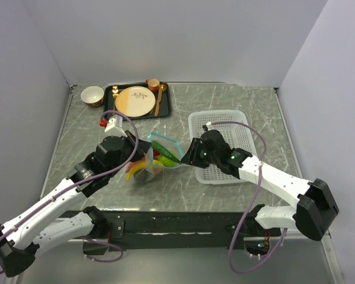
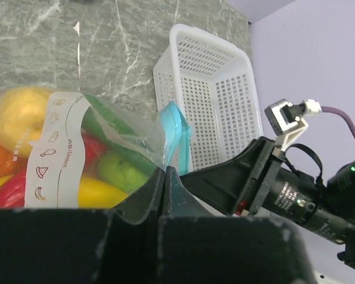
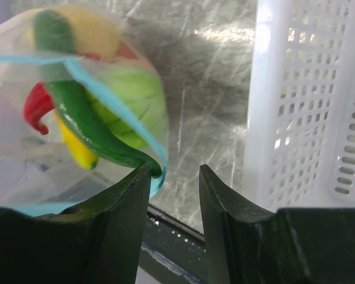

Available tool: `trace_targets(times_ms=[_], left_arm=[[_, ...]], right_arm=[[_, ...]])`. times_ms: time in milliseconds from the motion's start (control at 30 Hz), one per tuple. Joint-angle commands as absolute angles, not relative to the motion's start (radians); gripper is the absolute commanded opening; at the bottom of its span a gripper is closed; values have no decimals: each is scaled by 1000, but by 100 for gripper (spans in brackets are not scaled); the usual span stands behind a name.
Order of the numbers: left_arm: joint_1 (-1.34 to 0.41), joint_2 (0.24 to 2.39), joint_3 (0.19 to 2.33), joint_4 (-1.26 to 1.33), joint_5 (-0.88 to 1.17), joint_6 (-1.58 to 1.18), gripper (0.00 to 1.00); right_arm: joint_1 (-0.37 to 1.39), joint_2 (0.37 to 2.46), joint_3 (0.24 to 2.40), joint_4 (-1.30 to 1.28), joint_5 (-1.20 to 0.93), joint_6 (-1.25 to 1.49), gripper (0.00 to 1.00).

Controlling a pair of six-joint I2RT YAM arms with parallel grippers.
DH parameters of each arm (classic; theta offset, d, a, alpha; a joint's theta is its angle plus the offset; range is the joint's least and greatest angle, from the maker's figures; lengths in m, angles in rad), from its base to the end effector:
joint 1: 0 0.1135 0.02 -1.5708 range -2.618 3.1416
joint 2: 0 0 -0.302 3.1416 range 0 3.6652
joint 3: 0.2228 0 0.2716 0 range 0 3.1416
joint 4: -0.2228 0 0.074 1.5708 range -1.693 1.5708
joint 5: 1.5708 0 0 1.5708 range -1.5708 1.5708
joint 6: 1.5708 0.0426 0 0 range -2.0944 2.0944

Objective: Place the food in the zip-top bag and seal the zipper
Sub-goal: Zip the zipper food storage bag at the center of the board.

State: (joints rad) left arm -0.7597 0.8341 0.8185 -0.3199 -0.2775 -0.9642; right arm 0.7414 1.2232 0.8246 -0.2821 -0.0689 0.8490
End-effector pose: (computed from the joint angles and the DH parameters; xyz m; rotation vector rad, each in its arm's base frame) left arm 0.1468 -0.1234 0.3552 -0.3992 1.9578 -0.8915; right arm 0.2009 0.1879 0.2766 0.0904 2.4184 0.8825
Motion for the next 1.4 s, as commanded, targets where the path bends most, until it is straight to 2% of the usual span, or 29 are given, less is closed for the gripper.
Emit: trace_targets(times_ms=[0,133,167,233,267,433,533,667,767,1067,1167,1300,1367], left_arm=[[-762,807,825,-288,-299,-973,1],[-762,805,822,-284,-298,-968,1],[-762,805,821,-284,-296,-968,1],[-762,808,821,-282,-293,-966,1],[-762,808,822,-285,-291,-965,1],[-762,816,821,-285,-276,-934,1],[-762,857,830,-243,-175,-868,2],[-764,974,864,-181,86,-813,1],[-775,1052,871,-117,179,-807,1],[-805,901,882,-89,63,-818,1],[-805,864,913,-127,25,-815,7],[-804,960,960,-262,8,-816,4],[-805,1029,960,-270,78,-831,1]], right_arm=[[739,1267,893,-247,-18,857,46],[738,1308,903,-221,-49,854,45],[738,1322,902,-203,-63,853,31],[738,1328,908,-201,-74,845,17],[736,1321,911,-199,-77,845,0],[739,1240,965,-239,-15,781,0],[738,1232,1047,-259,-40,706,0],[742,1319,1208,-337,-113,638,0],[742,1368,1247,-376,-110,627,0],[742,1400,1275,-439,-74,609,3],[741,1425,1295,-454,-83,594,3],[741,1431,1292,-425,-57,629,4],[741,1428,1279,-388,-57,638,4]])
